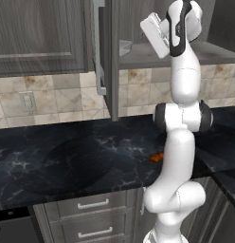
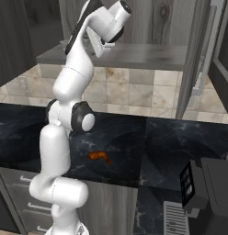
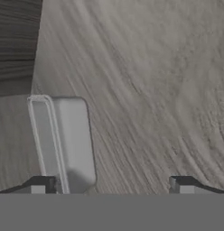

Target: Retrieve the tupperware from the cabinet, then place the raw meat into the tupperware to avoid contamination.

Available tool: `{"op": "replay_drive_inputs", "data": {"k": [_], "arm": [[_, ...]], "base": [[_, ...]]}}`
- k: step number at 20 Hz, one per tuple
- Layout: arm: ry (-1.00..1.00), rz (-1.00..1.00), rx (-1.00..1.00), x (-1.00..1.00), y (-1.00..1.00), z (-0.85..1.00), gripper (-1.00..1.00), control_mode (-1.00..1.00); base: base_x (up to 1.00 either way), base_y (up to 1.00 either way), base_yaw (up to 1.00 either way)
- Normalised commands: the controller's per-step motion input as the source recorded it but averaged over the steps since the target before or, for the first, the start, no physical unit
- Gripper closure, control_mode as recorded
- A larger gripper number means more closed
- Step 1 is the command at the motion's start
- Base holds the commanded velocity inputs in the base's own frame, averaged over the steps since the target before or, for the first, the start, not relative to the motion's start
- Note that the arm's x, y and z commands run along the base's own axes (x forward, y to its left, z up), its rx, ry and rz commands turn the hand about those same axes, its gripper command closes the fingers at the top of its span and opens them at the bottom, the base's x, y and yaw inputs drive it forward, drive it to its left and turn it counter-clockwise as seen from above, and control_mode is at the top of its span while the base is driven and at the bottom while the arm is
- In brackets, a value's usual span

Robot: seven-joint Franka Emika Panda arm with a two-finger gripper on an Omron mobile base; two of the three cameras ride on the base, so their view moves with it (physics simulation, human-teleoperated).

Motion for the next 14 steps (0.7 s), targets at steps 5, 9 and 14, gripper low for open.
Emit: {"op": "replay_drive_inputs", "data": {"k": [5,9,14], "arm": [[-0.04,0.0,-0.03,0.42,0.26,0.0,-1.0,-1.0],[0.0,0.0,-0.03,0.27,0.25,0.0,-1.0,-1.0],[0.0,0.0,-0.03,0.1,0.29,0.0,-1.0,-1.0]], "base": [[0.0,0.0,0.0],[0.0,0.0,0.0],[0.0,0.0,0.0]]}}
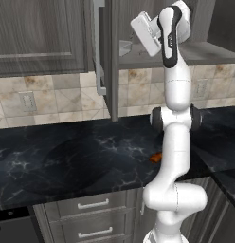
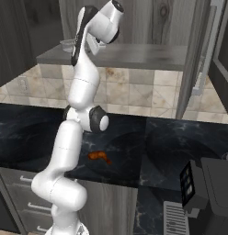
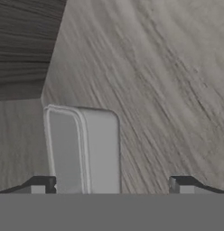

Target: Retrieve the tupperware from the cabinet, then place the raw meat into the tupperware to avoid contamination.

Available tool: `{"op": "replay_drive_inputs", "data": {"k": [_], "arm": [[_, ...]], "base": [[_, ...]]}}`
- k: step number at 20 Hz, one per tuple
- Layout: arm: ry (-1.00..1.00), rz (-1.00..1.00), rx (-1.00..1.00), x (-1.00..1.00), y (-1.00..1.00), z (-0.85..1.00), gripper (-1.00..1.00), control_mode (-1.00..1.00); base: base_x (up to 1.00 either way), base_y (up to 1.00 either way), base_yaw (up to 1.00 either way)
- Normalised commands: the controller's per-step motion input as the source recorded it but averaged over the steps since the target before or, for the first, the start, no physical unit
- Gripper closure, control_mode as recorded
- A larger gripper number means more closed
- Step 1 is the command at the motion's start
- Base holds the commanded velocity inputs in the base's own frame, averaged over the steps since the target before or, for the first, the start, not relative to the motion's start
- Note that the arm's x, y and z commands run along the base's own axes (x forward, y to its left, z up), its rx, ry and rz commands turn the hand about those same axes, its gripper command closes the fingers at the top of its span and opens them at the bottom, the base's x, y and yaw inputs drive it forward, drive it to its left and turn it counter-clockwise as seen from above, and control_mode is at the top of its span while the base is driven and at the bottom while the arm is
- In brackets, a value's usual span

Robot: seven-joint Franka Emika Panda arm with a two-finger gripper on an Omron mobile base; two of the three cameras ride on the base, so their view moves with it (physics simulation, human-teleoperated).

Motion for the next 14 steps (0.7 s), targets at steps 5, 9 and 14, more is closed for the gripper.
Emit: {"op": "replay_drive_inputs", "data": {"k": [5,9,14], "arm": [[0.0,-0.02,-0.02,0.01,0.24,0.0,-1.0,-1.0],[0.0,-0.1,-0.02,0.01,0.2,0.0,-1.0,-1.0],[0.01,-0.09,-0.01,-0.02,0.1,0.0,-1.0,-1.0]], "base": [[0.0,0.0,0.0],[0.0,0.0,0.0],[0.0,0.0,0.0]]}}
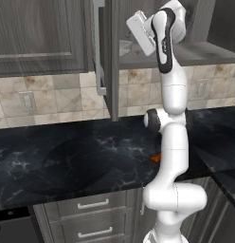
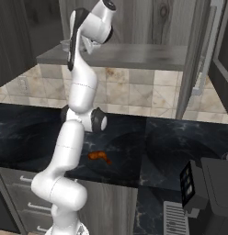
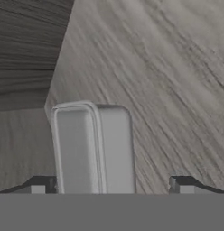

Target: Retrieve the tupperware from the cabinet, then place the raw meat into the tupperware to avoid contamination.

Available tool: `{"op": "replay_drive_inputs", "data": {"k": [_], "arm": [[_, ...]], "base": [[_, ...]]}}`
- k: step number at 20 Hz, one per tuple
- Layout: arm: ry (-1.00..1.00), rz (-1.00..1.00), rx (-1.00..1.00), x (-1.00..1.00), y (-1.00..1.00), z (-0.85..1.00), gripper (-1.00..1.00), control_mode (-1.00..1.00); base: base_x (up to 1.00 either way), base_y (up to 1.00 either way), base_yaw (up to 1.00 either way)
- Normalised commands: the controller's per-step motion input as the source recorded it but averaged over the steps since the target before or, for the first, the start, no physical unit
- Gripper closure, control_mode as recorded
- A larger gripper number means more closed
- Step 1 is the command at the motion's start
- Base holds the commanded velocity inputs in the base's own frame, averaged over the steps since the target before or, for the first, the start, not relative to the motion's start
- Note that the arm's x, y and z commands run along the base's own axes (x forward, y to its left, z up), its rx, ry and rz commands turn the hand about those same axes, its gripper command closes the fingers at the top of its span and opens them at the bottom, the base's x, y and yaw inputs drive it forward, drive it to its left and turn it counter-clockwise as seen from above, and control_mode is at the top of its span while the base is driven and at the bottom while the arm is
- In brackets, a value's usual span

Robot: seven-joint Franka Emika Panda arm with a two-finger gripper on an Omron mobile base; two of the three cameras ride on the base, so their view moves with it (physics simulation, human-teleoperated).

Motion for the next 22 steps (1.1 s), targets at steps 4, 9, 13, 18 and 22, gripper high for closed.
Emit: {"op": "replay_drive_inputs", "data": {"k": [4,9,13,18,22], "arm": [[0.05,-0.1,0.0,-0.2,0.0,0.0,-1.0,-1.0],[0.07,-0.12,0.0,-0.34,0.0,-0.01,-1.0,-1.0],[0.09,-0.11,0.0,-0.33,-0.04,-0.05,-1.0,-1.0],[0.06,-0.04,0.0,-0.12,0.04,0.0,-1.0,-1.0],[0.01,0.0,0.0,0.13,0.35,0.0,-1.0,-1.0]], "base": [[0.0,0.0,0.0],[0.0,0.0,0.0],[0.0,0.0,0.0],[0.0,0.0,0.0],[0.0,0.0,0.0]]}}
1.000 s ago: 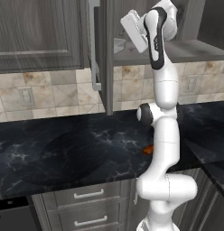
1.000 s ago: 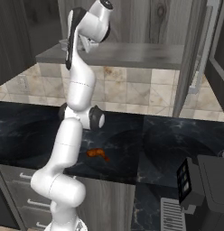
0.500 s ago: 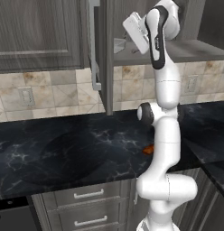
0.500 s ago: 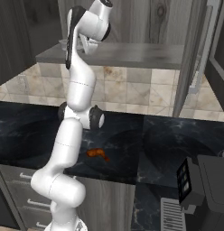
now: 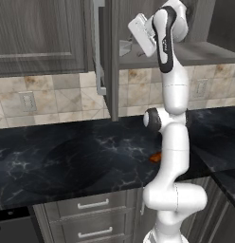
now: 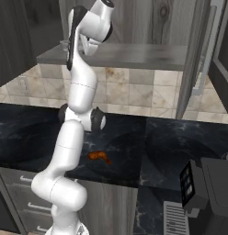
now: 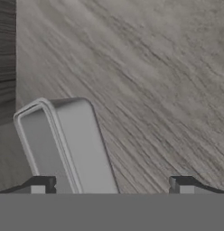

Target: Retrieve the tupperware from the cabinet, then place the raw meat into the tupperware to avoid contamination.

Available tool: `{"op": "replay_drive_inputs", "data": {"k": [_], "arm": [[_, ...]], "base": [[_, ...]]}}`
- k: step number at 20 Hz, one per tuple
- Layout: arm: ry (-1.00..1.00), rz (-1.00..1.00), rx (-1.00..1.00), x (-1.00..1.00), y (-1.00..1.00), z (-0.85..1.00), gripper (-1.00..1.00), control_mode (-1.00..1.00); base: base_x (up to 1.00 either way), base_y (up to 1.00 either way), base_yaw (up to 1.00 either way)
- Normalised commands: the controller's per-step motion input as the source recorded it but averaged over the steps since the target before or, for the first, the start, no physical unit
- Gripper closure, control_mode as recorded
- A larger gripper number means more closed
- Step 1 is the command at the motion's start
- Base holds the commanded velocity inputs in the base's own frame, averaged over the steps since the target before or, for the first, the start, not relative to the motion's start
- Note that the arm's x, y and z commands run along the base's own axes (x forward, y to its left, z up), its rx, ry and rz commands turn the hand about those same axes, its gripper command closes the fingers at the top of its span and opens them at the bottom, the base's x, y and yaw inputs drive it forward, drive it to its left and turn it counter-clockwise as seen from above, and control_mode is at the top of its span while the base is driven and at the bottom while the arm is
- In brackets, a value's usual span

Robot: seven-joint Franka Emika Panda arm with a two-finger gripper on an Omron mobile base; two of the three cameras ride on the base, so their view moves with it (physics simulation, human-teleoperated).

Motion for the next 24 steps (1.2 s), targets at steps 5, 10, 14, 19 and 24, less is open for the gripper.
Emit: {"op": "replay_drive_inputs", "data": {"k": [5,10,14,19,24], "arm": [[0.0,0.0,0.0,0.12,0.43,0.0,-1.0,-1.0],[0.0,0.0,0.0,0.06,0.22,-0.01,-1.0,-1.0],[0.0,0.0,0.0,0.26,0.01,0.0,-1.0,-1.0],[0.0,0.0,0.0,0.31,0.0,-0.03,-1.0,-1.0],[0.0,0.0,0.0,0.38,0.0,0.0,-1.0,-1.0]], "base": [[0.0,0.0,0.0],[0.0,0.0,0.0],[0.0,0.0,0.0],[0.0,0.0,0.0],[0.0,0.0,0.0]]}}
